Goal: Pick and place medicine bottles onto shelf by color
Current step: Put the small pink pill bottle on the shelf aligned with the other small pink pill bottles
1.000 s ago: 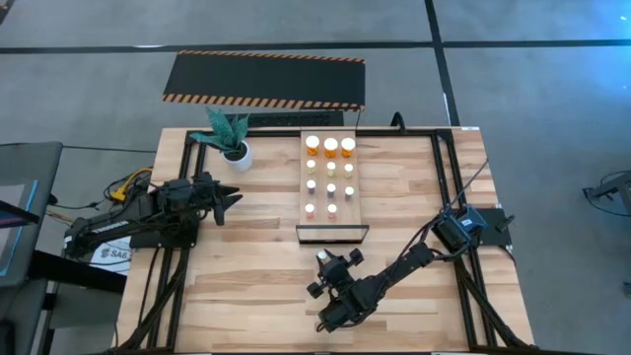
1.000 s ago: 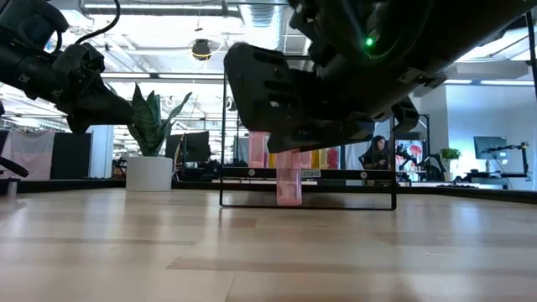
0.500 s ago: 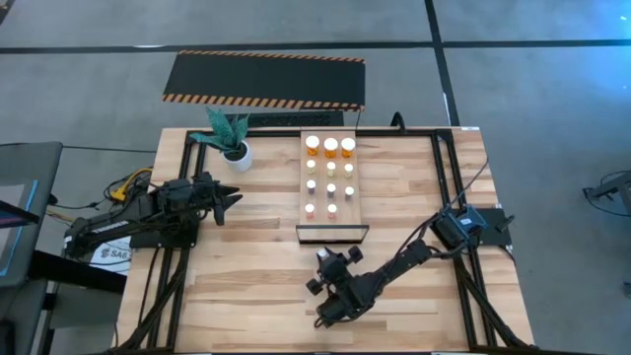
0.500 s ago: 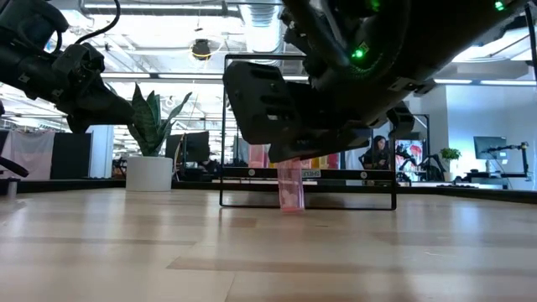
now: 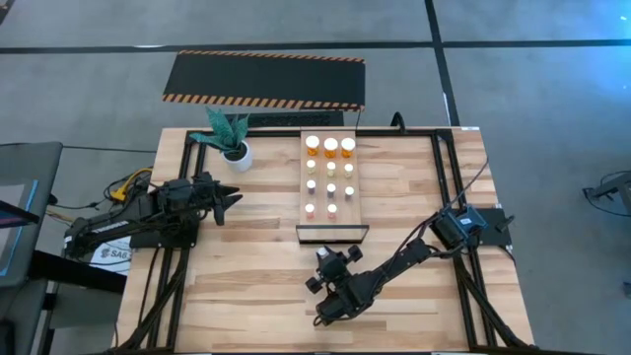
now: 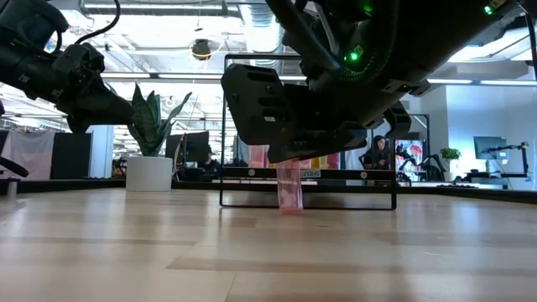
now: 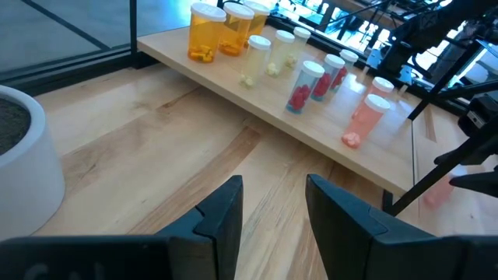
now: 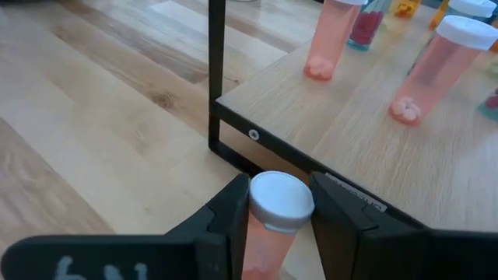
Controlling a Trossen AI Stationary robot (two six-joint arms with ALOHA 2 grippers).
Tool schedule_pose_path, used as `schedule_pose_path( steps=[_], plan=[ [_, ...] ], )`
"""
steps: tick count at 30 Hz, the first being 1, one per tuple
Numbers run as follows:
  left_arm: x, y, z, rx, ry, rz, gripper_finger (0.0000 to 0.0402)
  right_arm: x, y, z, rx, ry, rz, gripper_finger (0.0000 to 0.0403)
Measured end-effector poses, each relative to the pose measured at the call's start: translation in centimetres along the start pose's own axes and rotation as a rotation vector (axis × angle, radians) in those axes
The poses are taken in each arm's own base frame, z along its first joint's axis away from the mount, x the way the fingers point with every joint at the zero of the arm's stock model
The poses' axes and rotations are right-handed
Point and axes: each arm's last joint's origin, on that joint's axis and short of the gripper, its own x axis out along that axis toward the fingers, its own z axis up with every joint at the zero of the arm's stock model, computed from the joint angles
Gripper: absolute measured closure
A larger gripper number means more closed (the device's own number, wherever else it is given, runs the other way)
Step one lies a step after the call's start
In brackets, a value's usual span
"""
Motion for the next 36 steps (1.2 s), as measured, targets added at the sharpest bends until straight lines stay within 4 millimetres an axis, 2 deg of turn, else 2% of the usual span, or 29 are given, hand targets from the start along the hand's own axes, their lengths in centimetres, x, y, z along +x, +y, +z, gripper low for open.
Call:
schedule_pose_path(
  steps=[16,36],
  plan=[
    [0.00,0.00,0.01,0.000,0.000,0.000,0.0274,-0.07,0.02,-0.02,-0.001,0.000,0.002,0.0179],
    [0.00,0.00,0.00,0.000,0.000,0.000,0.0274,-0.72,0.08,-0.28,0.003,-0.009,0.011,0.0170]
  ],
)
